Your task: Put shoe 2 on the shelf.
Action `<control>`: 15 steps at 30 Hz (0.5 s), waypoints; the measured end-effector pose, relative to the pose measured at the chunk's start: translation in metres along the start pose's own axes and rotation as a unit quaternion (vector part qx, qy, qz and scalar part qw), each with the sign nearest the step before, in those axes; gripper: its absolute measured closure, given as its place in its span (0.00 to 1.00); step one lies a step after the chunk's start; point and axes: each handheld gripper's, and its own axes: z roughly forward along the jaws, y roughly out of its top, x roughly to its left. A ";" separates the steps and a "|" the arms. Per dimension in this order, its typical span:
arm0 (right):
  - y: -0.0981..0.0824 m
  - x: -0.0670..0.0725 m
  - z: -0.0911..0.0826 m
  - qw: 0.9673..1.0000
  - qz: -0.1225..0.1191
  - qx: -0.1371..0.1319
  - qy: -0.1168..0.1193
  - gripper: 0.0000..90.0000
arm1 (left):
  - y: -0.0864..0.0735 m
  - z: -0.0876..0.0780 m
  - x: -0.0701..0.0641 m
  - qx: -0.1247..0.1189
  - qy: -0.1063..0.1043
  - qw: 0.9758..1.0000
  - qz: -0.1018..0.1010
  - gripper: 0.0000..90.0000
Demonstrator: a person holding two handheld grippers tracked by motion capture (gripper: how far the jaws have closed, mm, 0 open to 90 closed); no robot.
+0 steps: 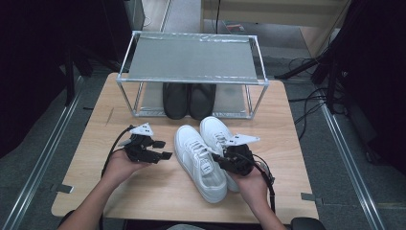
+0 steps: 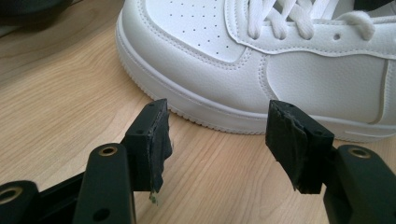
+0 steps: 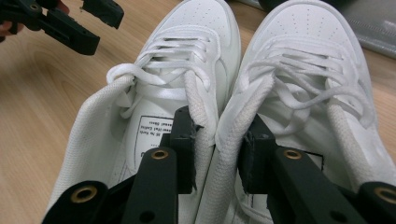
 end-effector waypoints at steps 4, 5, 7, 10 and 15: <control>0.001 -0.003 -0.001 1.000 0.012 0.004 0.010 0.82 | -0.002 -0.005 0.002 -0.006 0.004 1.000 -0.005 0.44; 0.002 -0.003 -0.001 1.000 0.013 0.006 0.011 0.83 | -0.002 -0.006 0.003 -0.005 0.006 1.000 -0.004 0.44; 0.004 -0.006 -0.002 1.000 0.015 0.010 0.015 0.83 | -0.004 -0.009 0.003 -0.008 0.010 1.000 -0.006 0.44; 0.006 -0.009 -0.003 1.000 0.012 0.016 0.022 0.83 | -0.008 -0.013 0.002 -0.011 0.019 1.000 -0.006 0.44; 0.011 -0.019 -0.007 0.999 0.017 0.027 0.042 0.85 | -0.013 -0.018 0.001 -0.013 0.027 1.000 -0.011 0.44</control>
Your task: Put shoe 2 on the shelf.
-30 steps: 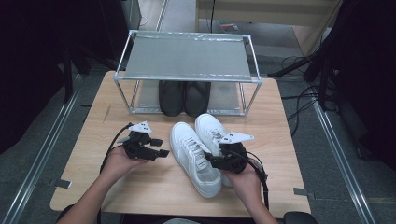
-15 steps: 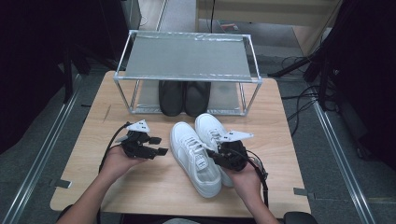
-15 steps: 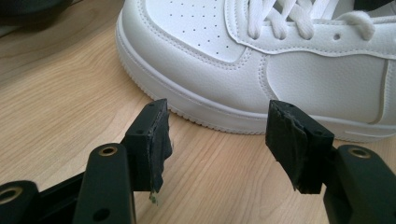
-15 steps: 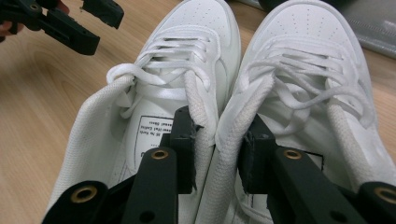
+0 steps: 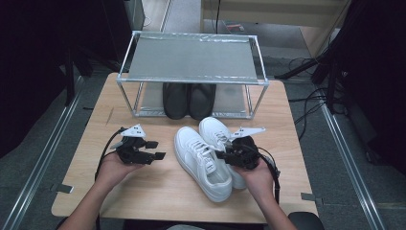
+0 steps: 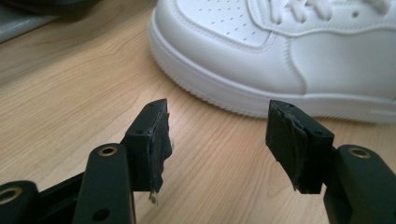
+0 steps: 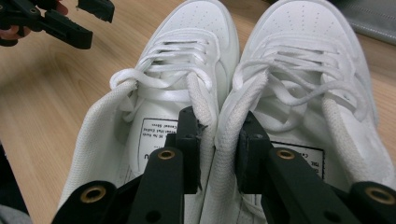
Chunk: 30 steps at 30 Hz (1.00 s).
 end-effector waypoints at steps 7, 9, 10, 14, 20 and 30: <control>0.008 -0.006 -0.014 0.998 -0.048 0.007 0.032 0.85 | -0.009 -0.010 0.001 -0.006 0.013 1.000 -0.012 0.44; 0.012 -0.008 -0.017 0.997 -0.065 0.003 0.048 0.85 | -0.012 -0.013 0.001 -0.008 0.019 1.000 -0.015 0.44; 0.015 -0.010 -0.018 0.996 -0.070 0.002 0.059 0.85 | -0.013 -0.014 0.002 -0.008 0.021 1.000 -0.016 0.44; 0.024 -0.014 -0.019 0.990 -0.101 0.004 0.096 0.85 | -0.018 -0.019 0.001 -0.009 0.034 0.999 -0.022 0.44; 0.039 -0.023 -0.014 0.981 -0.125 0.013 0.147 0.85 | -0.028 -0.029 0.002 -0.007 0.048 0.998 -0.028 0.43; 0.083 -0.017 -0.011 0.968 -0.167 0.037 0.186 0.85 | -0.041 -0.044 0.005 -0.021 0.068 0.996 -0.050 0.43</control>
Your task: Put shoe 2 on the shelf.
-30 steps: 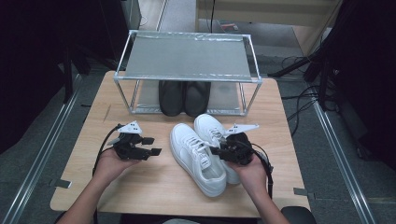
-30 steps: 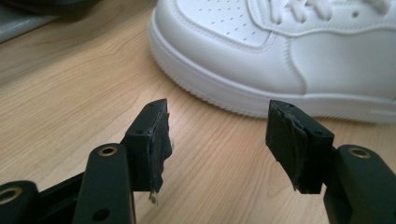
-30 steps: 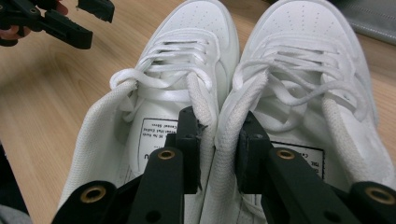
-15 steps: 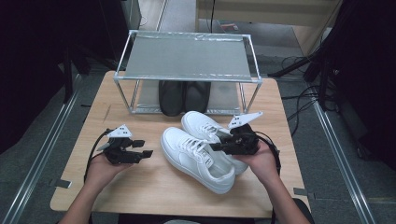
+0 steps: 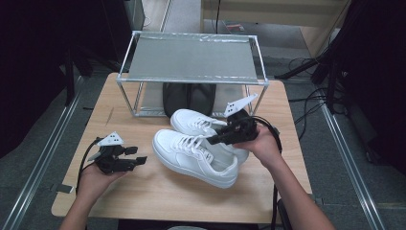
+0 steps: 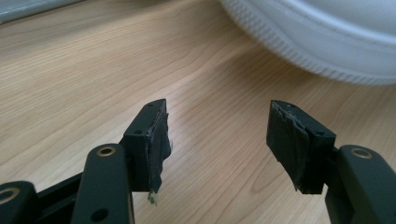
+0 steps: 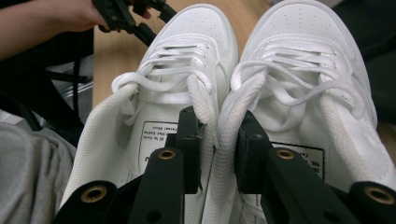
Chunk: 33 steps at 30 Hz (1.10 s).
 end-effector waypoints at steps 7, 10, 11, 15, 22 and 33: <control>0.037 0.005 -0.013 0.999 -0.034 0.000 0.012 0.85 | -0.005 -0.007 0.002 -0.006 0.009 1.000 -0.008 0.43; 0.051 0.009 -0.019 0.999 -0.049 0.003 0.015 0.85 | -0.005 -0.007 0.002 -0.008 0.009 1.000 -0.008 0.43; 0.056 0.010 -0.021 0.998 -0.053 0.005 0.018 0.85 | -0.005 -0.007 0.002 -0.008 0.008 1.000 -0.008 0.43; 0.078 0.015 -0.029 0.998 -0.061 0.005 0.023 0.85 | -0.005 -0.006 0.003 -0.009 0.008 1.000 -0.008 0.44; 0.120 0.022 -0.048 0.997 -0.075 -0.009 0.015 0.85 | -0.004 -0.006 0.003 -0.008 0.004 1.000 -0.009 0.43; 0.177 0.007 -0.066 0.998 -0.034 -0.035 -0.046 0.85 | -0.003 0.001 -0.001 0.011 -0.007 1.000 0.004 0.43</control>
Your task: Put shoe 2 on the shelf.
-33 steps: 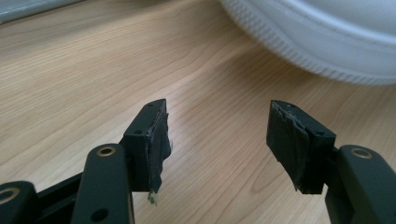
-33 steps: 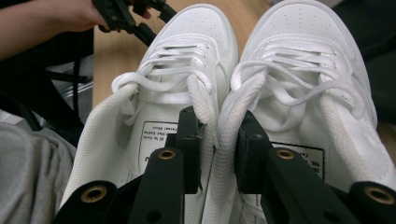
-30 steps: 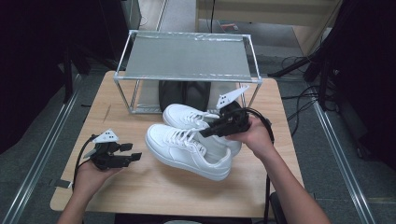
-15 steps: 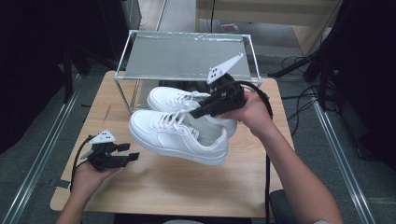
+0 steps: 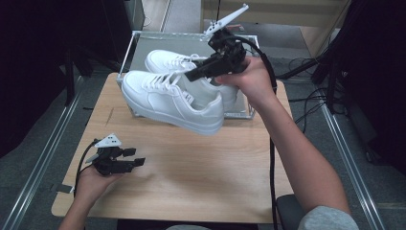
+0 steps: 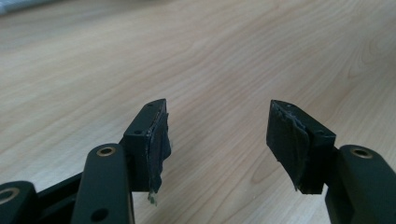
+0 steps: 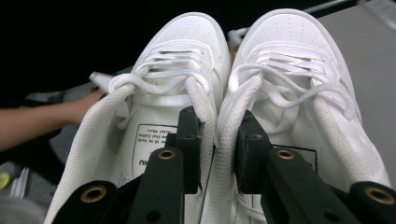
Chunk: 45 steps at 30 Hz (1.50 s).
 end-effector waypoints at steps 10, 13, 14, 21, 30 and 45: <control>0.034 -0.031 0.012 0.992 0.074 -0.004 -0.102 0.85 | 0.001 0.003 -0.005 -0.004 -0.013 1.000 0.011 0.43; 0.040 -0.042 0.019 0.987 0.096 -0.002 -0.130 0.85 | 0.002 0.003 -0.006 -0.007 -0.013 1.000 0.010 0.43; 0.043 -0.045 0.022 0.985 0.104 0.000 -0.138 0.85 | 0.002 0.003 -0.006 -0.008 -0.015 1.000 0.009 0.43; 0.053 -0.072 0.040 0.965 0.176 -0.005 -0.195 0.85 | 0.003 0.001 -0.006 -0.012 -0.015 1.000 0.016 0.43; 0.068 -0.098 0.066 0.927 0.246 -0.024 -0.282 0.85 | 0.004 0.002 -0.005 -0.016 -0.018 1.000 0.020 0.43; 0.078 -0.121 0.107 0.881 0.330 -0.045 -0.335 0.84 | 0.005 0.002 -0.003 -0.023 -0.029 0.999 0.018 0.43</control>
